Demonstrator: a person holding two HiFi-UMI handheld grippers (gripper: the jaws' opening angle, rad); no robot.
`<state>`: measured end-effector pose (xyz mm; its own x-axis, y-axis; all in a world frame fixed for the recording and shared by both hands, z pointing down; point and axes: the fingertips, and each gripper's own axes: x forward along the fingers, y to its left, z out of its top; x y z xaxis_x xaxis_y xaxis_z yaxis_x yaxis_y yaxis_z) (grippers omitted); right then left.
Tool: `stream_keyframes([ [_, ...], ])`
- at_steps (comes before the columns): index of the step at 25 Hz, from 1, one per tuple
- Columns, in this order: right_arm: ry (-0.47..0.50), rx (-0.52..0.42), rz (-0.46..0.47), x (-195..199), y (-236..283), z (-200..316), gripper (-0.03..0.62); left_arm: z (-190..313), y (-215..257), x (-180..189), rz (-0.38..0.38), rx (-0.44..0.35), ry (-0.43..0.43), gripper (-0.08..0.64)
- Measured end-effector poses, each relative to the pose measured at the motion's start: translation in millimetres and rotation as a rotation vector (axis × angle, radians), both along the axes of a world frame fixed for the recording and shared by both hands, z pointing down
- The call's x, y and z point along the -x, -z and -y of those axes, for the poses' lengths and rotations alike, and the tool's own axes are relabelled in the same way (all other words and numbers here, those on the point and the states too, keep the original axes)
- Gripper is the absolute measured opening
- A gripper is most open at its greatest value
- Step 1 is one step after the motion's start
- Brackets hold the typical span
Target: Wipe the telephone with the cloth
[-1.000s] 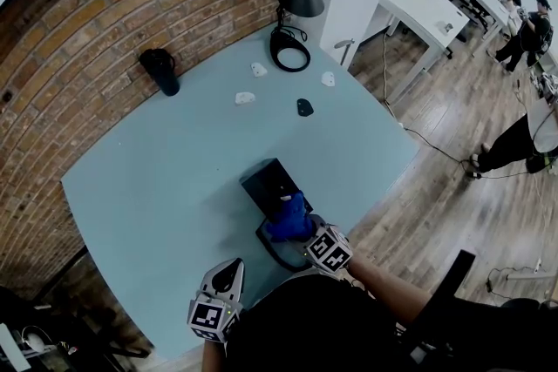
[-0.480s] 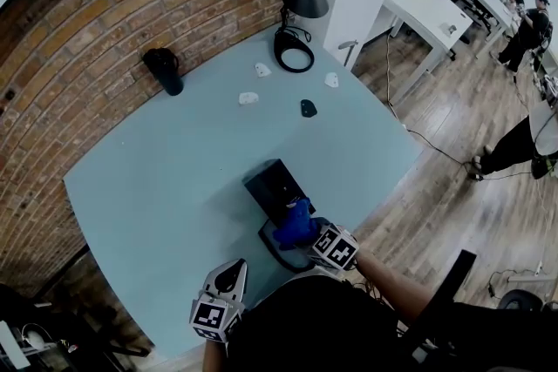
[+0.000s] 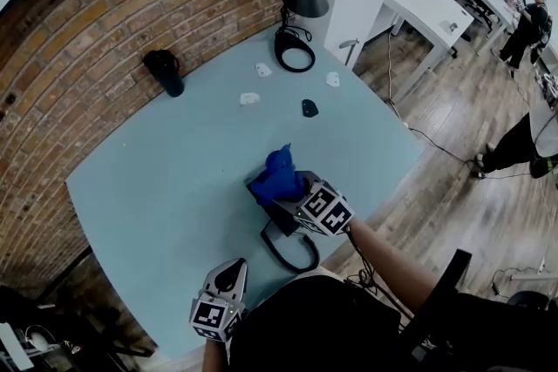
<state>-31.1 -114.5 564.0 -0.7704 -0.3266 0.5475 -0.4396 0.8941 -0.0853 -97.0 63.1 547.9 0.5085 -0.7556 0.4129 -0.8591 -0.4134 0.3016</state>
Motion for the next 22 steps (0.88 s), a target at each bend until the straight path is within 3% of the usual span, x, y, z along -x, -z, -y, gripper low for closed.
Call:
stream_keyframes([
  [3,-0.058,-0.095,-0.027,14.9,-8.6,31.7,0.207,-1.4,0.0,-0.1,0.002,0.002,0.007,0.0],
  [7,-0.075,-0.16,-0.035,22.4,-20.9,35.7,0.21,-3.0,0.1,3.6,0.002,0.004,0.023,0.0],
  [22,-0.106,-0.182,0.063,12.6,-22.7,29.9,0.21,-0.8,-2.3,1.6,0.0,0.012,-0.001,0.0],
])
